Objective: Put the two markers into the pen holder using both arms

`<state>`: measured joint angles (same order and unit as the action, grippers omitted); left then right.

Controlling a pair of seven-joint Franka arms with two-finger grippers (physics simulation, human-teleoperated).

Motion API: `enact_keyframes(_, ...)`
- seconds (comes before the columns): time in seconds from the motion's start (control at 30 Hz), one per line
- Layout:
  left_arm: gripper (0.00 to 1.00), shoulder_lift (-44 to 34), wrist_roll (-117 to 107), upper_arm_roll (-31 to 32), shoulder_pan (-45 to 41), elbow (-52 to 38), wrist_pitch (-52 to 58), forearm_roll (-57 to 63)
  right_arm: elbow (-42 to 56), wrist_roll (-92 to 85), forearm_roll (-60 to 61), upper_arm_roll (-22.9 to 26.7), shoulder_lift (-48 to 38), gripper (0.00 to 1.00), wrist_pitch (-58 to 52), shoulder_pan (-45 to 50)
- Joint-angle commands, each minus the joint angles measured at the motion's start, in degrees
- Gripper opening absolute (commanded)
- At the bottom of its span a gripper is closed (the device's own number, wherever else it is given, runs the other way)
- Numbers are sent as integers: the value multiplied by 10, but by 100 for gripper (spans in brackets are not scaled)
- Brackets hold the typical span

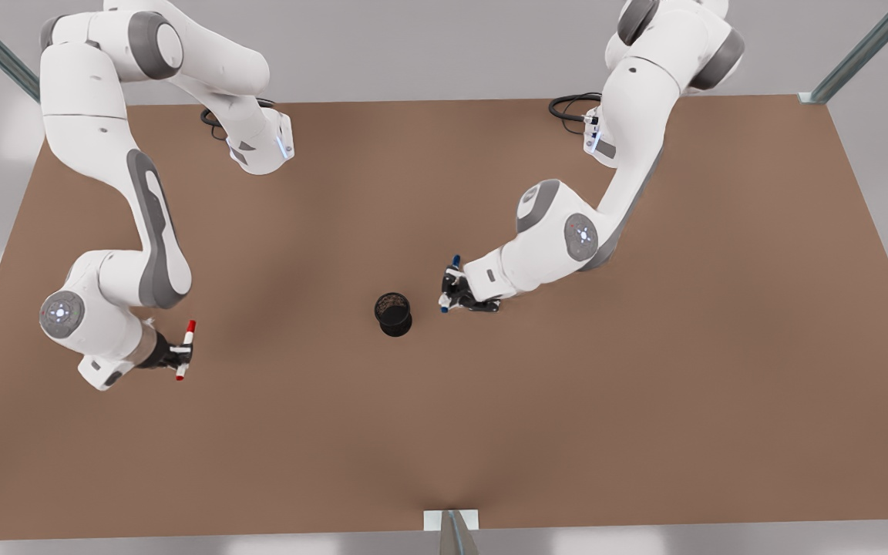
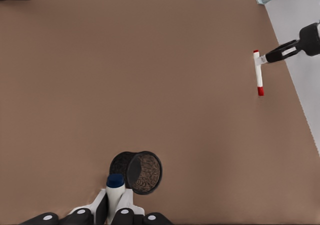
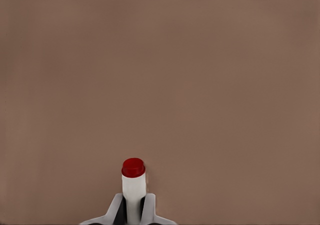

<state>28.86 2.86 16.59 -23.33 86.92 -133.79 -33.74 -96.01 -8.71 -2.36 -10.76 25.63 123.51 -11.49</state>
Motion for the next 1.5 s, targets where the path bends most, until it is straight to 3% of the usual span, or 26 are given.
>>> enact_keyframes(0.0,21,4,516,3,-10,11,-143,-218,30,14,-5,-20,-2,21,-51,1)
enact_keyframes(0.07,21,3,783,2,-10,11,-145,-351,48,18,-5,-50,-7,21,-52,-1)
enact_keyframes(0.13,21,5,959,1,-20,22,-171,-411,56,45,-5,-75,-10,21,-51,0)
enact_keyframes(0.2,21,15,1094,1,-36,32,-189,-471,59,77,-5,-101,-11,21,-51,1)
enact_keyframes(0.3,21,18,1122,2,-46,39,-193,-502,63,127,-6,-131,-7,21,-42,7)
enact_keyframes(0.4,21,46,1328,2,-60,38,-205,-626,65,171,-8,-135,-5,21,-27,29)
enact_keyframes(0.67,21,144,1393,2,-78,-57,-239,-667,65,171,-10,-135,6,22,38,51)
enact_keyframes(0.97,21,186,1445,2,-88,-43,-237,-698,51,170,-11,-134,6,22,36,54)
enact_keyframes(1.0,26,186,1446,2,-94,-43,-237,-698,51,170,-11,-134,6,22,36,53)
enact_keyframes(1.03,100,170,1440,8,-94,-42,-237,-692,51,170,-11,-134,6,22,36,53)
enact_keyframes(1.13,100,103,1423,8,-92,4,-237,-687,53,170,-11,-134,4,22,37,53)
enact_keyframes(1.2,100,66,1377,8,-45,22,-228,-639,54,171,-13,-136,-8,22,38,55)
enact_keyframes(1.27,100,65,1235,5,86,23,-92,-406,54,172,-13,-175,-19,22,83,56)
enact_keyframes(1.3,100,59,1115,6,163,1,9,-234,52,176,-13,-200,-19,22,120,56)
enact_keyframes(1.37,100,27,771,5,238,-75,173,67,18,201,-13,-245,-18,22,220,58)
enact_keyframes(1.47,100,-43,231,-26,309,-112,404,218,-84,229,-12,-277,-25,22,424,57)
